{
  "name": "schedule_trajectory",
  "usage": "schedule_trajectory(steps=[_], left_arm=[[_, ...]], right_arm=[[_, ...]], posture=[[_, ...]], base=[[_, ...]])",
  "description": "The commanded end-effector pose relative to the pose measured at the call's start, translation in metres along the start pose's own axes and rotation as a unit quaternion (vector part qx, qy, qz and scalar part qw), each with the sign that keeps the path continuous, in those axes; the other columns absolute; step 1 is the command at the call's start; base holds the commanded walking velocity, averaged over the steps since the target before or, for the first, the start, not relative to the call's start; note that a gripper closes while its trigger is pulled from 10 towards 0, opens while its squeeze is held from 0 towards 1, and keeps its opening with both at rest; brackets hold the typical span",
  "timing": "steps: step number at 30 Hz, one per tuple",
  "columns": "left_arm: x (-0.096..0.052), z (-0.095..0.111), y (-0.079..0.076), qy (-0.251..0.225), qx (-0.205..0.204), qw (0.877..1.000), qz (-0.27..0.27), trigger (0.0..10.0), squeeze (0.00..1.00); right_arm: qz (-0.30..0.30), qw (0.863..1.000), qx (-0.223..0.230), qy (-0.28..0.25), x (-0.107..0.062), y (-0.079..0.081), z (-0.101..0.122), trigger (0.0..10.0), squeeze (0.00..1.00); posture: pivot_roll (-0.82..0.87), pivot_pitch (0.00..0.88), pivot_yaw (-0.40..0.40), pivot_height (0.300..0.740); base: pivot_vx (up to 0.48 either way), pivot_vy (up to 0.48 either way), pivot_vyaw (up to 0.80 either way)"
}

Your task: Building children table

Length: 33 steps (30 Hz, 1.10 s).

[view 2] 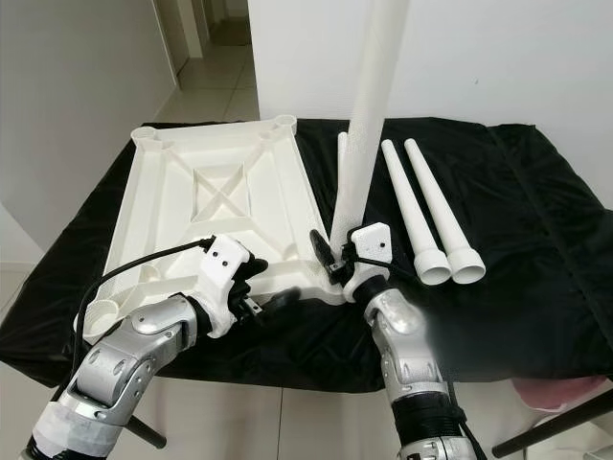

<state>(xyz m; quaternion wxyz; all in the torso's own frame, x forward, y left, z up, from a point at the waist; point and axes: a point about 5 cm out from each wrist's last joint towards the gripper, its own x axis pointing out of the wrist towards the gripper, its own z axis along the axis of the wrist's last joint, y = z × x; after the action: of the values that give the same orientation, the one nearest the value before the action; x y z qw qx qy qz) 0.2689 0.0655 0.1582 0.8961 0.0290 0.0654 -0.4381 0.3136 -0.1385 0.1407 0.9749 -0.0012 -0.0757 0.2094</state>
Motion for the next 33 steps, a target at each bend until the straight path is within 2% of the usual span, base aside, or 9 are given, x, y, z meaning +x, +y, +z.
schedule_trajectory(steps=[1,12,13,17,21,24,33], left_arm=[[0.0,0.0,0.0,0.003,0.003,1.0,0.001,10.0,0.0],[0.0,-0.001,-0.002,0.002,0.002,1.0,0.002,10.0,0.0],[0.0,-0.001,-0.002,0.002,0.001,1.0,0.001,10.0,0.0],[0.0,-0.001,-0.002,0.0,0.001,1.0,0.001,10.0,0.0],[0.0,-0.001,-0.002,0.0,0.0,1.0,0.001,10.0,0.0],[0.002,-0.002,-0.003,0.0,-0.001,1.0,0.0,10.0,0.0],[0.003,0.0,-0.001,-0.006,0.001,1.0,0.005,10.0,0.0]], right_arm=[[-0.009,0.994,0.049,0.099,-0.01,0.003,-0.038,10.0,0.0],[0.007,0.996,0.016,0.087,-0.013,0.008,-0.038,10.0,0.0],[-0.007,0.996,0.009,0.083,-0.015,0.007,-0.037,10.0,0.0],[-0.052,0.995,0.025,0.076,-0.017,0.006,-0.037,10.0,0.0],[-0.067,0.995,0.025,0.075,-0.017,0.008,-0.036,10.0,0.0],[-0.129,0.988,0.03,0.075,-0.015,0.016,-0.037,10.0,0.0],[-0.204,0.975,0.04,0.077,-0.012,0.022,-0.037,10.0,0.0]], posture=[[-0.03,0.036,0.051,0.74],[-0.02,0.032,0.039,0.74],[-0.02,0.032,0.039,0.74],[-0.02,0.026,0.03,0.74],[-0.02,0.026,0.03,0.74],[-0.03,0.024,0.026,0.74],[-0.04,0.029,0.016,0.74]], base=[[0.0,0.0,0.0],[0.0,0.0,0.0],[0.0,0.0,0.0],[0.0,0.0,0.0],[0.0,0.0,0.0],[0.0,0.0,0.0],[0.0,0.0,0.0]])
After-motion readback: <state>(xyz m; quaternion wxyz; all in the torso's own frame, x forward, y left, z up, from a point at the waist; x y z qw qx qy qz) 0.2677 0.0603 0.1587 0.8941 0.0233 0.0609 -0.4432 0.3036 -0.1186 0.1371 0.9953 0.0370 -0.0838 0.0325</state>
